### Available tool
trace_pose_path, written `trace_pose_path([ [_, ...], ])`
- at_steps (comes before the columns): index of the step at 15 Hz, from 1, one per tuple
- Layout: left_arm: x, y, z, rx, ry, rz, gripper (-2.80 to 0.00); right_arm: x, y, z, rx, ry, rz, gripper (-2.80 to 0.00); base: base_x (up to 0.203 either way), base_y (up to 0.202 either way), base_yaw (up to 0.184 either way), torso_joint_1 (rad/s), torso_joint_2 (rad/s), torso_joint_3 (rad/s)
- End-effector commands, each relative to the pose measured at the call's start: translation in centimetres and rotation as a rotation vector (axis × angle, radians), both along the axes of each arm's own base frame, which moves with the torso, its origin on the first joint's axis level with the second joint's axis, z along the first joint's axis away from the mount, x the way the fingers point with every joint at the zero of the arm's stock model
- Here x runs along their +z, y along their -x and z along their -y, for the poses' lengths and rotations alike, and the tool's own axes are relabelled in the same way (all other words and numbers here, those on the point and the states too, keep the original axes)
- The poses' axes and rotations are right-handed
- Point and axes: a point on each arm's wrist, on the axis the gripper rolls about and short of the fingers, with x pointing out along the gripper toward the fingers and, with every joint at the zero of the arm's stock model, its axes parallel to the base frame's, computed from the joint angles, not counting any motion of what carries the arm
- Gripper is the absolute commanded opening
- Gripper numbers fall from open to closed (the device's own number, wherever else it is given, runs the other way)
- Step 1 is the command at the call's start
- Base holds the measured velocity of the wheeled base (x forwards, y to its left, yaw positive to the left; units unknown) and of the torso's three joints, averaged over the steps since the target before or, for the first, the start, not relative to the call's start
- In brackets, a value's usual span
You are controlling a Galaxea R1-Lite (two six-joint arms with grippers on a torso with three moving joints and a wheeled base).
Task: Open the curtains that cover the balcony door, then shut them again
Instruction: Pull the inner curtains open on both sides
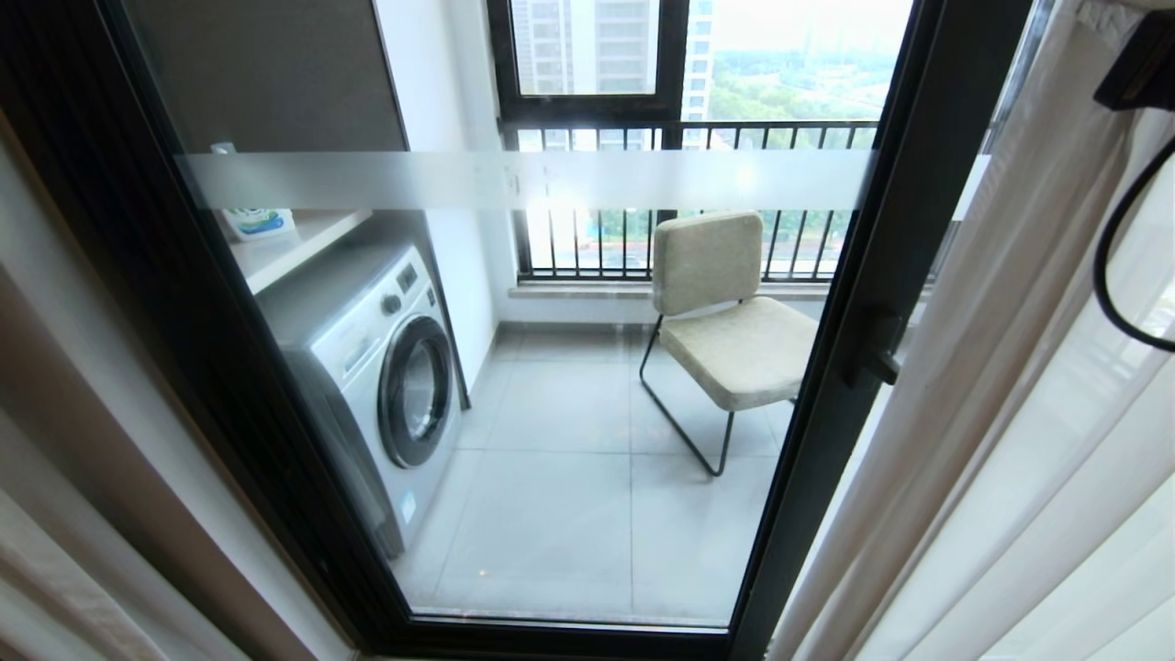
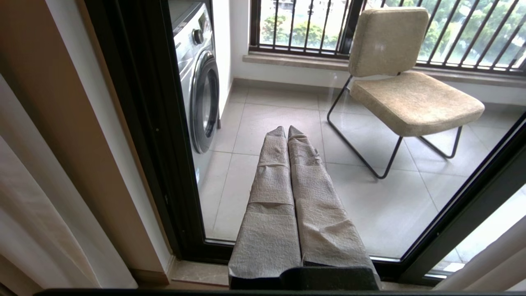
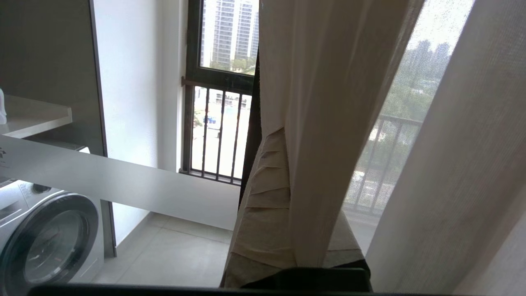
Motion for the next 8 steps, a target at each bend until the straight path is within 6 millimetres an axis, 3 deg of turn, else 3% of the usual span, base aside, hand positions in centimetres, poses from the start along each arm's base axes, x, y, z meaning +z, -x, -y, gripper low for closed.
trace_pose_path([
  [1,0.00,0.00,0.00,0.001,0.001,0.001,-2.80,-0.18,-0.03,0.00,0.000,0.001,-0.005,-2.80,0.000,0.000,0.000,0.000,0.00,0.000],
  [8,0.00,0.00,0.00,0.001,0.001,0.001,-2.80,-0.55,0.12,0.00,0.000,0.002,-0.017,-2.80,0.000,-0.011,0.002,0.000,0.00,0.001],
])
